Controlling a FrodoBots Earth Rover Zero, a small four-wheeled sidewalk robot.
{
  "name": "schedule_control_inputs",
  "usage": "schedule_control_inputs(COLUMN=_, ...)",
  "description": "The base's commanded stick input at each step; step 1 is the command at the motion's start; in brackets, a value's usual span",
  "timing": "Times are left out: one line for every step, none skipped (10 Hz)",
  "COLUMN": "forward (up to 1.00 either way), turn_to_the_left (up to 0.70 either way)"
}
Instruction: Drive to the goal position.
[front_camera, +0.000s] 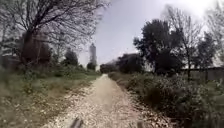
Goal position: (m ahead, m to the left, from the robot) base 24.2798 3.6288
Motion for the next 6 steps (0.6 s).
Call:
schedule_control_inputs(forward=0.7, turn_to_the_left=0.0)
schedule_control_inputs(forward=0.7, turn_to_the_left=0.0)
schedule_control_inputs(forward=0.7, turn_to_the_left=0.0)
schedule_control_inputs(forward=0.7, turn_to_the_left=0.0)
schedule_control_inputs(forward=0.7, turn_to_the_left=0.0)
schedule_control_inputs(forward=0.7, turn_to_the_left=0.0)
